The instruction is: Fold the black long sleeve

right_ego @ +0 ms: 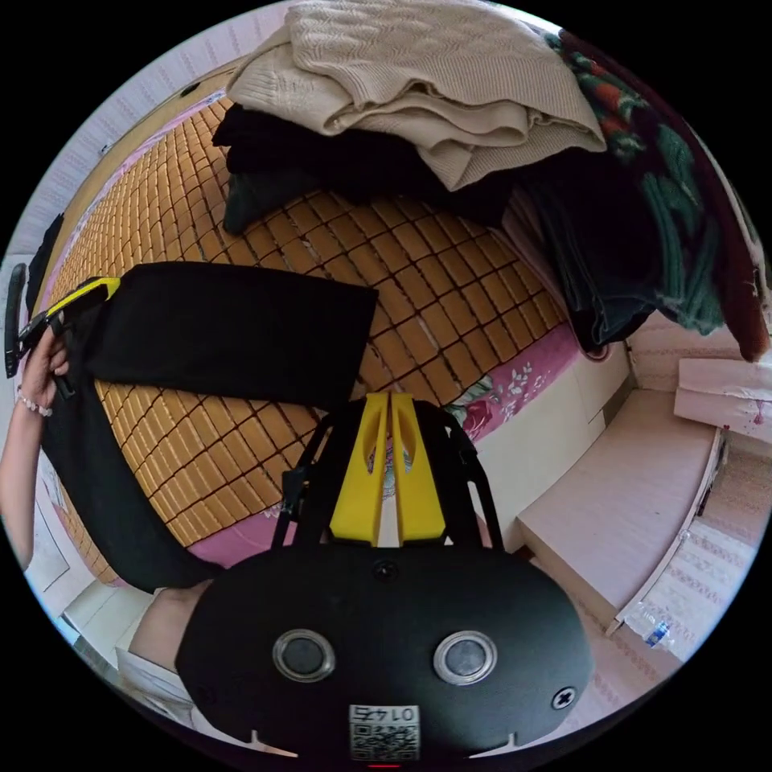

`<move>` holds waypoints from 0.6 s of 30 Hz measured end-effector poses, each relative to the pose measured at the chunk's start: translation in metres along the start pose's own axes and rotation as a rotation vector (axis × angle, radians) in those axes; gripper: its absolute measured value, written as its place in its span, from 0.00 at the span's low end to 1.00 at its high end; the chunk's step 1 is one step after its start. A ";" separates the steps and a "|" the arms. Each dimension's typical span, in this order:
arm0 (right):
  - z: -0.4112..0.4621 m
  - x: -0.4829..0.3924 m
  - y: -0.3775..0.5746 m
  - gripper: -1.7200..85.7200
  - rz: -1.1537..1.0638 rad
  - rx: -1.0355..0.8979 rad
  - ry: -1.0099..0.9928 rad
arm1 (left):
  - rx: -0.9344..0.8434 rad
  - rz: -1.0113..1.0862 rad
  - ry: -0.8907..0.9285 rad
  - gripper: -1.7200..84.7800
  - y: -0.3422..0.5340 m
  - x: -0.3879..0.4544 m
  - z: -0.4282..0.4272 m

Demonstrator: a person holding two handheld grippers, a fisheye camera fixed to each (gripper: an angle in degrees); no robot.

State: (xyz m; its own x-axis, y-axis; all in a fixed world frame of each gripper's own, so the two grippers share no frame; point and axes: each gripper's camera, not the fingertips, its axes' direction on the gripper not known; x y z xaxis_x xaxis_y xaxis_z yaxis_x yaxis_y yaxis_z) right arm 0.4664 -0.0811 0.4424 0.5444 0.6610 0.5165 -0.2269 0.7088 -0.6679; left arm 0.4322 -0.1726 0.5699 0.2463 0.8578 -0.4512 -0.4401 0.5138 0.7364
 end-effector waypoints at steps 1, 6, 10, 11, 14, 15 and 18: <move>0.001 0.000 -0.006 0.02 -0.007 0.038 -0.037 | 0.024 -0.005 -0.014 0.01 -0.004 -0.002 -0.013; 0.048 -0.004 -0.019 0.02 -0.044 0.028 -0.086 | -0.030 -0.022 -0.105 0.01 -0.012 -0.008 -0.020; 0.078 0.006 -0.003 0.02 -0.041 0.036 -0.011 | -0.002 0.020 -0.176 0.01 -0.022 0.012 -0.045; 0.087 0.012 -0.003 0.02 -0.036 0.046 -0.020 | 0.020 0.002 -0.173 0.01 -0.021 0.013 -0.054; 0.110 0.025 -0.011 0.02 -0.024 0.042 -0.052 | 0.091 -0.097 -0.112 0.01 -0.017 0.006 -0.078; 0.115 0.026 -0.013 0.02 -0.026 0.039 -0.051 | 0.097 -0.115 -0.099 0.01 -0.018 0.004 -0.083; 0.133 0.032 -0.021 0.02 -0.038 0.009 -0.017 | 0.101 -0.180 -0.053 0.01 -0.027 -0.001 -0.113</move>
State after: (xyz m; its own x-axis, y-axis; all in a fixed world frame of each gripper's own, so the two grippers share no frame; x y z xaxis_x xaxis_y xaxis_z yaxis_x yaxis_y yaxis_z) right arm 0.3806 -0.0422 0.5444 0.5394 0.6371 0.5505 -0.2131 0.7358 -0.6428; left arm 0.3463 -0.1893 0.4939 0.3597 0.7502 -0.5548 -0.2965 0.6557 0.6944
